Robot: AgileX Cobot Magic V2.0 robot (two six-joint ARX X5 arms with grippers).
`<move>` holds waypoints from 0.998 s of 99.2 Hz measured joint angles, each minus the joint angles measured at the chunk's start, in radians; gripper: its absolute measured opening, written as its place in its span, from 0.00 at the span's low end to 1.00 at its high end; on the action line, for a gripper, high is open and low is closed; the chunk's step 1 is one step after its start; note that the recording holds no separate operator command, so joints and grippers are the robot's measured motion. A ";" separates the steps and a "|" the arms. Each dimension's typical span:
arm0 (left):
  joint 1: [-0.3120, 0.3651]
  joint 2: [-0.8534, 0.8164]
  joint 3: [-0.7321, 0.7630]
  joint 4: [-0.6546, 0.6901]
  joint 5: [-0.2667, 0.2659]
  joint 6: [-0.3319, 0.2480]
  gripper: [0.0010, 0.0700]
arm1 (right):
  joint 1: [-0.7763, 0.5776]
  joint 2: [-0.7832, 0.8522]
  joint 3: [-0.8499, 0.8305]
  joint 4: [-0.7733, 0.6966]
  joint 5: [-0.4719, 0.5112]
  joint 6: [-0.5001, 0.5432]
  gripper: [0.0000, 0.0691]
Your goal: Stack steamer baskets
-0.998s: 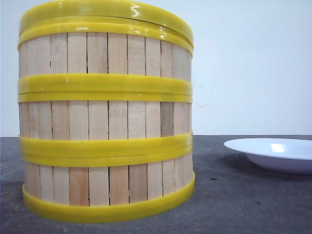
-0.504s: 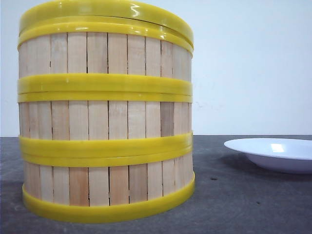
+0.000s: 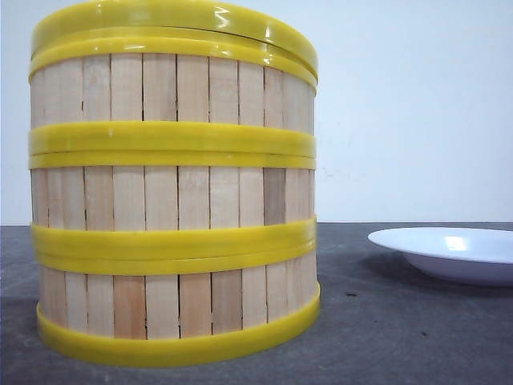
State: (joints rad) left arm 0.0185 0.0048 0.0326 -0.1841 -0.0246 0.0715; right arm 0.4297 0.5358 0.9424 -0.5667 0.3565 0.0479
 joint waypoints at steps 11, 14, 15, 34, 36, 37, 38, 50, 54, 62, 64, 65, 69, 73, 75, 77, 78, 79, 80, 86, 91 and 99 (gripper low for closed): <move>0.000 0.000 0.000 0.000 0.000 0.000 0.02 | -0.161 -0.010 -0.071 0.105 -0.097 -0.059 0.02; 0.000 0.000 0.000 0.000 0.000 0.000 0.02 | -0.201 -0.016 -0.097 0.132 -0.123 -0.069 0.02; 0.000 0.000 0.000 0.000 0.000 0.000 0.02 | -0.214 -0.018 -0.106 0.142 -0.131 -0.071 0.02; 0.000 0.000 0.000 0.000 0.000 0.000 0.02 | -0.397 -0.087 -0.330 0.330 -0.280 -0.076 0.02; 0.000 0.000 0.000 0.000 0.000 0.000 0.02 | -0.410 -0.099 -0.357 0.344 -0.288 -0.074 0.02; 0.000 0.000 0.000 0.000 0.000 0.000 0.02 | -0.415 -0.106 -0.370 0.349 -0.293 -0.074 0.02; 0.000 0.000 0.000 0.000 0.000 0.000 0.02 | -0.421 -0.113 -0.385 0.354 -0.297 -0.073 0.02; 0.000 0.000 0.000 0.000 0.000 0.000 0.02 | -0.460 -0.209 -0.536 0.369 -0.308 -0.066 0.02; 0.000 0.000 0.000 0.000 0.000 0.000 0.02 | -0.468 -0.241 -0.578 0.374 -0.308 -0.066 0.02; 0.000 0.000 0.000 0.000 0.000 0.000 0.02 | -0.478 -0.306 -0.656 0.384 -0.309 -0.065 0.02; 0.000 0.000 0.000 0.000 0.000 0.000 0.02 | -0.480 -0.321 -0.672 0.385 -0.309 -0.065 0.02; 0.000 0.000 0.000 0.000 0.000 0.000 0.02 | -0.481 -0.328 -0.679 0.385 -0.310 -0.065 0.02; 0.000 0.000 0.000 0.000 0.000 0.000 0.02 | -0.483 -0.356 -0.709 0.387 -0.311 -0.065 0.02; 0.000 0.000 0.000 0.000 0.000 0.000 0.02 | -0.484 -0.381 -0.736 0.390 -0.311 -0.065 0.02; 0.000 0.000 0.000 0.000 0.000 0.000 0.02 | -0.484 -0.393 -0.749 0.392 -0.311 -0.065 0.02; 0.000 0.000 0.000 0.000 0.000 0.000 0.02 | -0.484 -0.404 -0.761 0.392 -0.311 -0.065 0.02; 0.000 0.000 0.000 0.000 0.000 0.000 0.02 | -0.484 -0.409 -0.766 0.393 -0.311 -0.065 0.02; 0.000 0.000 0.000 0.000 0.000 0.000 0.02 | -0.484 -0.414 -0.771 0.393 -0.311 -0.065 0.02; 0.000 0.000 0.000 0.000 0.000 0.000 0.02 | -0.484 -0.420 -0.777 0.393 -0.311 -0.065 0.02; 0.000 0.000 0.000 0.000 0.000 0.000 0.02 | -0.484 -0.447 -0.810 0.397 -0.311 -0.065 0.02; 0.000 0.000 0.000 0.000 0.000 0.000 0.02 | -0.484 -0.469 -0.838 0.397 -0.311 -0.064 0.02; 0.000 0.000 0.000 0.000 0.000 0.000 0.02 | -0.484 -0.494 -0.878 0.397 -0.312 -0.058 0.02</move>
State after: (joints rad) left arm 0.0185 0.0048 0.0326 -0.1841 -0.0246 0.0719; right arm -0.0547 0.0414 0.0643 -0.1696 0.0448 -0.0105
